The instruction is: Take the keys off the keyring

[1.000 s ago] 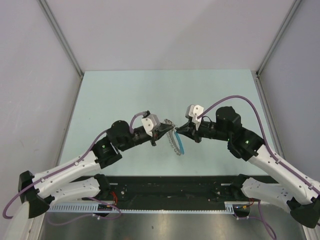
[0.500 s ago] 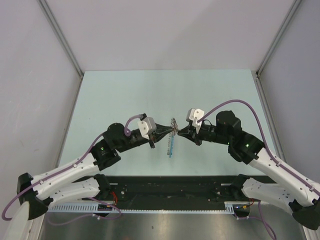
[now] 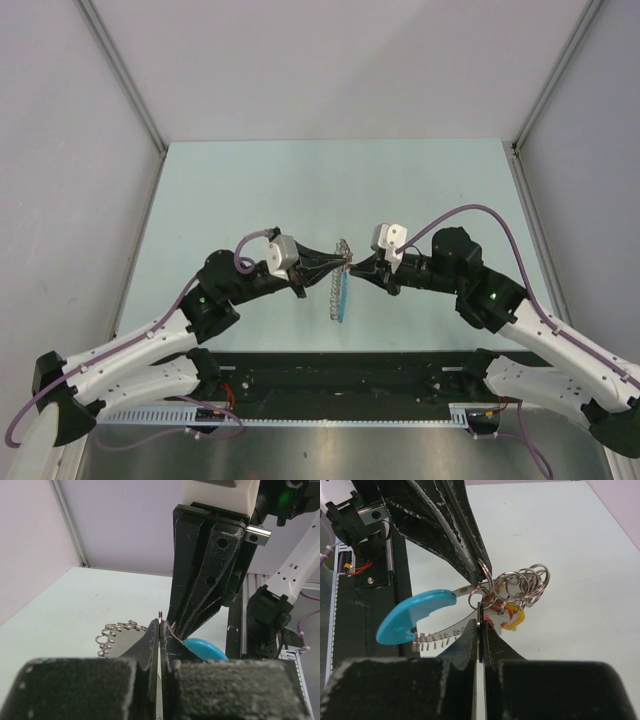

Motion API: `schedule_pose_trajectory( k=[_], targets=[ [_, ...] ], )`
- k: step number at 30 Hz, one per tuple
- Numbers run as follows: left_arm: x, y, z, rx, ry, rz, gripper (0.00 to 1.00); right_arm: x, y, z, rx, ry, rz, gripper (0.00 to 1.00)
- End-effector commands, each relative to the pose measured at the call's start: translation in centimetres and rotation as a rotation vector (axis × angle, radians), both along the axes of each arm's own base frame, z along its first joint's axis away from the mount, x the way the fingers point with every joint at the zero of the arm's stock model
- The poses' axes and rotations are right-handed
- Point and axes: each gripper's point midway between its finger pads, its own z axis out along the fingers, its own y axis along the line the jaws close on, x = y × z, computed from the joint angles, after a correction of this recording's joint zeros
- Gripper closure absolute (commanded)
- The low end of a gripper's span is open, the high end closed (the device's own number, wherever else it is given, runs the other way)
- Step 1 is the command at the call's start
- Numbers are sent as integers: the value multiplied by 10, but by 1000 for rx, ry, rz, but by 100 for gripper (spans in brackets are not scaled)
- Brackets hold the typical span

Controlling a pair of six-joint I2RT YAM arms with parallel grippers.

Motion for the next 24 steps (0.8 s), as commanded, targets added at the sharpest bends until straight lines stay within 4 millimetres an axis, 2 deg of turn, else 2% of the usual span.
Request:
schedule_pose_trajectory(
  k=[1,5,6,12,18,24],
  targets=[
    [-11,6,42,-132,-74,-40,100,-5,2,13,46,-19,3,95],
    [-13,5,40,-124,-79,-62,100,-17,-5,28,95,-30,25,73],
    [-14,6,41,-127,-77,-64,100,-21,-9,35,113,-43,25,72],
    [-26,5,45,-139,-82,-132,100,-30,-15,54,177,-52,50,67],
    [-36,6,49,-143,-89,-185,100,-61,-13,77,268,-45,206,66],
    [-45,6,50,-144,-93,-247,100,-48,-16,91,332,-2,111,66]
  ],
)
